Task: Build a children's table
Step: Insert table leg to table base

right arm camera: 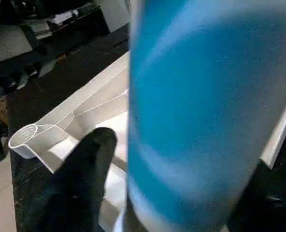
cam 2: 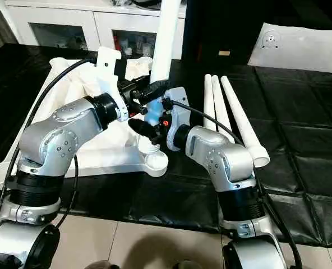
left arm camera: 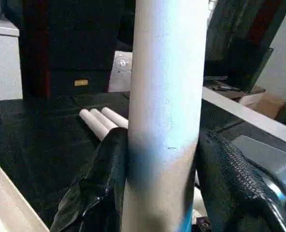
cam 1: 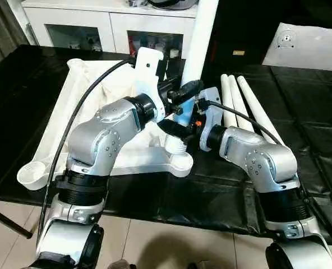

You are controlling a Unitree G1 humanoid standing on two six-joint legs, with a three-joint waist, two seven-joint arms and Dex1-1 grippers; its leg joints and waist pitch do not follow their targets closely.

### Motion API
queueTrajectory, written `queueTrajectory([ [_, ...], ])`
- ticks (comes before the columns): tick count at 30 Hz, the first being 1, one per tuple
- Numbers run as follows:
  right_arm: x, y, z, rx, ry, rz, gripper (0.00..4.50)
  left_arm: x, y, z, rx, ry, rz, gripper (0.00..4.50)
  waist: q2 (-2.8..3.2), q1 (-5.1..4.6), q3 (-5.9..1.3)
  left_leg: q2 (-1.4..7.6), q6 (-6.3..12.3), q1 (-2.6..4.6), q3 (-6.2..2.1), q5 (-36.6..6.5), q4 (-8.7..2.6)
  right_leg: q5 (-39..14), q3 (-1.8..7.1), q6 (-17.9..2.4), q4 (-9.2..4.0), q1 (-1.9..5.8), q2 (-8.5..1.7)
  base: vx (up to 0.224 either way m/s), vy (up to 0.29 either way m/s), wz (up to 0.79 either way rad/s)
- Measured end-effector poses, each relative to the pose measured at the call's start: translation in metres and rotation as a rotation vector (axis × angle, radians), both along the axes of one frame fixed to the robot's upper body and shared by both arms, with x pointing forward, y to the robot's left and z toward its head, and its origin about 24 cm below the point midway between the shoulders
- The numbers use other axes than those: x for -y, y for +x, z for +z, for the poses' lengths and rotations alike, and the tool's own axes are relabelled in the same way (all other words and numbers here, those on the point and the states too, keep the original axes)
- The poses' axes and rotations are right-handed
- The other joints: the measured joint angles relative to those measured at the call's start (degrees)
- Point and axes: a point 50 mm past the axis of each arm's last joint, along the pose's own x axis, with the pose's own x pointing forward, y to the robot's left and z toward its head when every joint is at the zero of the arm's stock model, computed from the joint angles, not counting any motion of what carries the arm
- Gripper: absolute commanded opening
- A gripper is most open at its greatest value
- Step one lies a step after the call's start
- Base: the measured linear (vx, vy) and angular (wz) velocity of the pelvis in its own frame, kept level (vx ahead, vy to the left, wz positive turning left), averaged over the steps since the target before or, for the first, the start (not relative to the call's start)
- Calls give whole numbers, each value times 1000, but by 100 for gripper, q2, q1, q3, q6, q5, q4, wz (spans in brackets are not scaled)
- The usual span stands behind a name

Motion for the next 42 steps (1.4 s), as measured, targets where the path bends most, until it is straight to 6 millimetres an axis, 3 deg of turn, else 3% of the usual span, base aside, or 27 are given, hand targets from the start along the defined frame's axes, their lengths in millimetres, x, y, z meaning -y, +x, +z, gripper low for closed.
queueTrajectory([
  [8,2,1,-1,-6,5,-6,203,-1,0,0,6,8,-16,184,0,1,0,0,0,0,0,0,0,0,0,0,0,0,0,0,0,0],
  [16,2,1,-1,1,10,-6,193,-1,-2,2,20,16,-23,184,0,1,0,0,0,0,0,0,0,0,0,0,0,0,0,0,0,0],
  [17,2,1,0,6,13,-5,193,-1,-2,3,21,12,-26,240,0,1,0,0,0,0,0,0,0,0,0,0,0,0,0,0,0,0],
  [23,1,1,7,87,28,-2,193,2,-11,15,8,-132,-111,289,0,6,0,0,0,0,1,0,0,1,0,-1,0,0,0,0,0,0],
  [32,5,2,-12,90,-50,-107,191,16,-31,48,84,-349,-296,364,1,-1,0,-2,0,0,2,0,1,1,2,-2,0,0,-1,0,0,0],
  [36,10,4,-14,72,-13,-153,191,10,-29,55,125,-370,-267,372,7,-24,-2,1,0,1,-1,0,0,1,1,-1,2,0,3,0,0,0],
  [38,16,7,-10,112,-3,-201,191,-2,-24,49,164,-266,-188,375,36,-34,-11,3,-1,4,-8,-1,-1,1,1,0,1,0,4,0,0,0],
  [42,29,7,-10,173,-33,-278,191,-30,-19,17,135,-74,-66,375,70,-27,-16,3,-1,5,-13,-1,-5,-1,2,3,-1,0,4,0,0,0],
])
